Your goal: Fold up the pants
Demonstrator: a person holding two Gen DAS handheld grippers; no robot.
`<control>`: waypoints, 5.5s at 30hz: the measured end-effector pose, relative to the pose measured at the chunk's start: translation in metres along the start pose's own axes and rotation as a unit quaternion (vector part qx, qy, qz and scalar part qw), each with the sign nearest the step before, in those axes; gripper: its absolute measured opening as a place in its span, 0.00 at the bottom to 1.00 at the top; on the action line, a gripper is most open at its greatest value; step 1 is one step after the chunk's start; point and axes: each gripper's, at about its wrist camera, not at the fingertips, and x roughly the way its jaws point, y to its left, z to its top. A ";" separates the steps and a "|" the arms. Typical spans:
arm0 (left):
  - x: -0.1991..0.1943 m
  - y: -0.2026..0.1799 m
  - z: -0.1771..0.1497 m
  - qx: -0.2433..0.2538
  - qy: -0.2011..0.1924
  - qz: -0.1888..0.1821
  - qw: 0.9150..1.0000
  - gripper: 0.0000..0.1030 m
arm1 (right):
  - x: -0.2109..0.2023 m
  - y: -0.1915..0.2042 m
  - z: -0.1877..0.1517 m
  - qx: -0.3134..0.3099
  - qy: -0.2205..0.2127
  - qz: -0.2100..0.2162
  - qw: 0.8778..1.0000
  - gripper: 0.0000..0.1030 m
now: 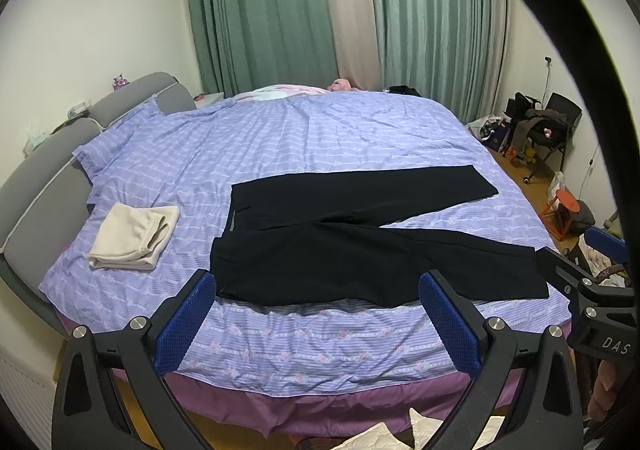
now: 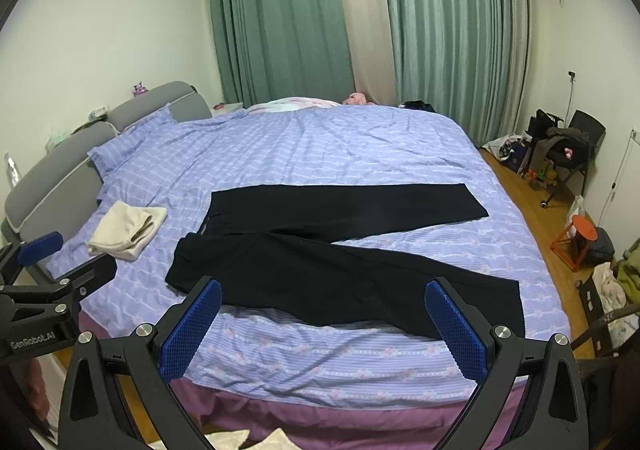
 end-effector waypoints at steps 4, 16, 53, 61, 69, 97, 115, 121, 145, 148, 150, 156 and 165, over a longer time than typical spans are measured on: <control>0.001 0.001 0.001 0.000 -0.001 -0.002 1.000 1.00 | 0.002 0.000 -0.001 0.000 0.001 0.001 1.000 1.00; 0.017 0.012 0.004 -0.006 0.009 -0.013 1.000 1.00 | 0.019 0.007 0.007 -0.004 0.016 0.001 1.000 1.00; 0.383 0.206 -0.109 -0.173 0.265 -0.051 0.947 0.96 | 0.389 0.112 -0.119 0.145 0.315 0.021 0.938 0.87; 0.446 0.226 -0.137 -0.257 0.292 -0.076 0.918 0.92 | 0.434 0.109 -0.139 0.191 0.342 0.046 0.919 0.80; 0.476 0.238 -0.153 -0.333 0.306 -0.098 0.886 0.64 | 0.453 0.086 -0.139 0.235 0.341 0.024 0.910 0.54; 0.436 0.237 0.112 -0.185 0.042 -0.162 0.968 0.07 | 0.412 0.053 0.127 0.122 0.075 0.063 0.988 0.08; 0.639 0.223 0.175 -0.156 0.170 -0.078 0.970 0.51 | 0.620 0.059 0.177 0.047 0.224 0.054 0.972 0.38; 0.588 0.218 0.204 -0.133 0.093 -0.085 0.983 0.77 | 0.590 0.059 0.189 0.093 0.204 0.121 0.967 0.64; 0.294 0.029 0.108 0.056 0.073 -0.220 0.971 0.84 | 0.230 -0.028 0.083 0.046 0.123 -0.003 0.991 0.75; 0.278 -0.007 0.091 0.041 0.083 -0.217 0.972 0.85 | 0.213 -0.058 0.063 0.044 0.129 -0.005 0.991 0.75; 0.271 -0.030 0.080 0.027 0.089 -0.215 0.972 0.85 | 0.206 -0.078 0.049 0.038 0.134 -0.003 0.990 0.75; 0.266 -0.096 0.040 -0.043 0.112 -0.187 0.975 0.85 | 0.195 -0.151 0.010 0.011 0.157 0.029 0.987 0.75; 0.294 -0.160 -0.001 -0.059 0.146 -0.157 0.975 0.85 | 0.217 -0.251 -0.060 0.096 0.211 0.050 0.971 0.75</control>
